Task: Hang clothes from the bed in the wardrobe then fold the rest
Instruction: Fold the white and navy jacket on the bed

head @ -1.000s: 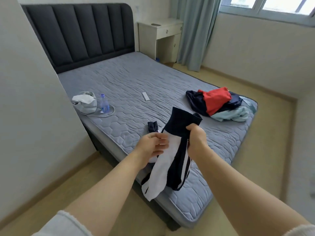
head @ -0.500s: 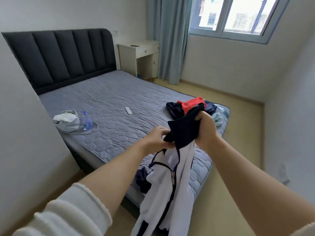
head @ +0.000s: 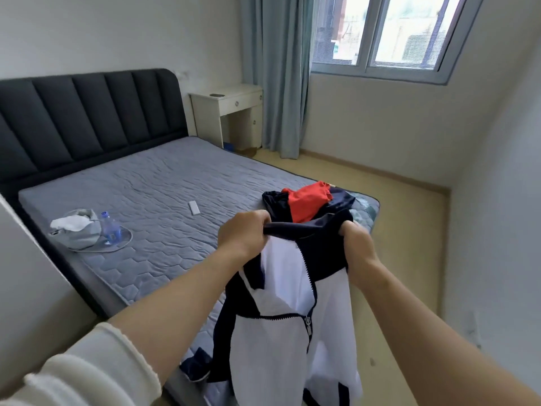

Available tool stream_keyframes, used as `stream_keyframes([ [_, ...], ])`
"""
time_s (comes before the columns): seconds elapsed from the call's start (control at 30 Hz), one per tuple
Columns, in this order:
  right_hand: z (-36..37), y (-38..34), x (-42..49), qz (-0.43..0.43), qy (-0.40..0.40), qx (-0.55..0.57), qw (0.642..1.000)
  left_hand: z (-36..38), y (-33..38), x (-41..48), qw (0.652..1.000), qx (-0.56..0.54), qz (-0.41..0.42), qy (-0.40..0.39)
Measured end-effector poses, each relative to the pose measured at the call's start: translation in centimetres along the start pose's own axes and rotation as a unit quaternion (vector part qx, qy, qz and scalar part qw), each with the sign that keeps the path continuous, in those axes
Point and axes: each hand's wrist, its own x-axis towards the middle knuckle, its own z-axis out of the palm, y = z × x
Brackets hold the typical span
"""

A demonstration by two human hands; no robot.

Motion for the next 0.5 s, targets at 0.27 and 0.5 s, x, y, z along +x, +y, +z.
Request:
stream_keyframes([
  [0.27,-6.0,-3.6,8.2,-0.024,-0.044,0.018,0.999,4.7,4.1,6.0,0.945,-0.205,-0.242,-0.084],
  [0.5,-8.0,-3.9,16.8,-0.109,-0.119,-0.260,0.952,7.1,8.2,13.5,0.795,-0.513,-0.305,-0.110],
])
